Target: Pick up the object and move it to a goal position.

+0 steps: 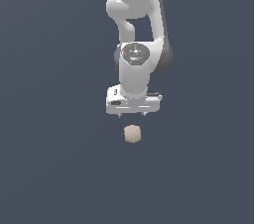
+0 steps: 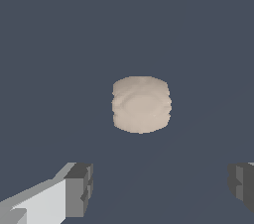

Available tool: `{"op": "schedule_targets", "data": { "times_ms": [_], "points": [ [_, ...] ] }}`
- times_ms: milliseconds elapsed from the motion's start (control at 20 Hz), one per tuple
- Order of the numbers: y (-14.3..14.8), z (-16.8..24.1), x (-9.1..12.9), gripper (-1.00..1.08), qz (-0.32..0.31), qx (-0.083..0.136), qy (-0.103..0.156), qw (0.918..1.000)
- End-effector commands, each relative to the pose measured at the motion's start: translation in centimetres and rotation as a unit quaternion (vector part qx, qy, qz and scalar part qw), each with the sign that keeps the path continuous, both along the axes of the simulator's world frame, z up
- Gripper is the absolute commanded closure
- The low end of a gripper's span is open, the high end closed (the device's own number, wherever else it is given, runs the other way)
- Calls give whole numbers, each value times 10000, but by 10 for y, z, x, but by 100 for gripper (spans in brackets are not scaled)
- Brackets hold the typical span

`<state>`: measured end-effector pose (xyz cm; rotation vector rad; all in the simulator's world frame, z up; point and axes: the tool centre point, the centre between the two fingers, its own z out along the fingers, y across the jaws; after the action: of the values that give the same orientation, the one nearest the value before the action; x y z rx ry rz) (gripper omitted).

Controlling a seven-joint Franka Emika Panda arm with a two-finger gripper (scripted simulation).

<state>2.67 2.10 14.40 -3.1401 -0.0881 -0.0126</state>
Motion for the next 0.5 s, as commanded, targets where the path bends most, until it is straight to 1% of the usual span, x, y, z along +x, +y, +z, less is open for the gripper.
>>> {"op": "schedule_targets", "data": {
  "times_ms": [0,200,450],
  "points": [
    [1,-12,10,-92,15,0,12,10000],
    [2,-30,23,-92,36,-1,24,10000],
    [4,-46,33,-92,54,-2,35,10000]
  ]
}}
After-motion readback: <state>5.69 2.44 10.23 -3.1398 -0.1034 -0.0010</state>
